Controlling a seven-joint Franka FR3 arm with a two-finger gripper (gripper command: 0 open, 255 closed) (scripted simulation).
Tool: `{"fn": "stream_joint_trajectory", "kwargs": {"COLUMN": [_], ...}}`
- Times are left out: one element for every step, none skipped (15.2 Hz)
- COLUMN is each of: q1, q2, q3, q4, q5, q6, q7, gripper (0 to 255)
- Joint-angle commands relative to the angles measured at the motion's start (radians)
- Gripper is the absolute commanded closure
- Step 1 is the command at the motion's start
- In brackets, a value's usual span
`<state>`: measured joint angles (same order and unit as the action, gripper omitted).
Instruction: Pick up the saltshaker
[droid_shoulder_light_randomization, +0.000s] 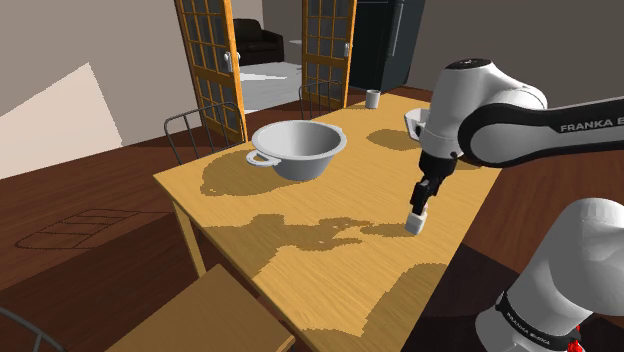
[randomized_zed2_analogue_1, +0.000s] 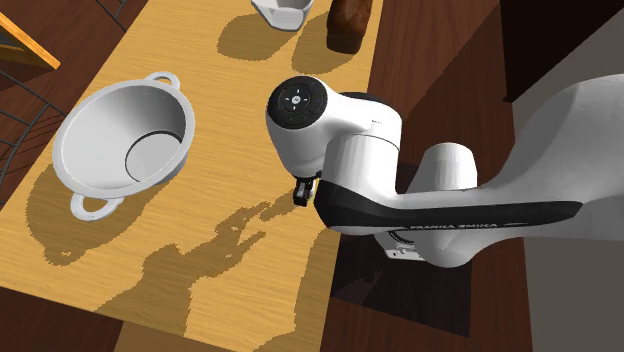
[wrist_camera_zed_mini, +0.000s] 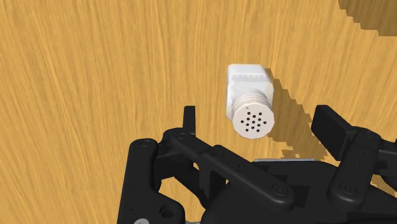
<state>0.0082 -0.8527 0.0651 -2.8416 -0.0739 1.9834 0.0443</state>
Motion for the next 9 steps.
{"fn": "stream_joint_trajectory", "kwargs": {"q1": [0.000, 0.000, 0.000, -0.001, -0.002, -0.002, -0.002, -0.002, -0.002], "q2": [0.009, 0.012, 0.012, 0.014, 0.015, 0.015, 0.014, 0.014, 0.014], "q3": [0.001, 0.001, 0.001, 0.001, 0.000, 0.000, 0.000, 0.000, 0.000], "q4": [-0.024, -0.031, -0.031, -0.030, -0.030, -0.030, -0.030, -0.030, -0.031], "q5": [-0.001, -0.001, -0.001, -0.002, -0.002, -0.003, -0.003, -0.003, -0.003], "q6": [0.034, 0.043, 0.043, 0.045, 0.045, 0.045, 0.045, 0.045, 0.045], "q7": [0.003, 0.004, 0.004, 0.004, 0.003, 0.003, 0.003, 0.003, 0.002], "gripper": [0, 0, 0, 255, 255, 255, 255, 255, 255]}}
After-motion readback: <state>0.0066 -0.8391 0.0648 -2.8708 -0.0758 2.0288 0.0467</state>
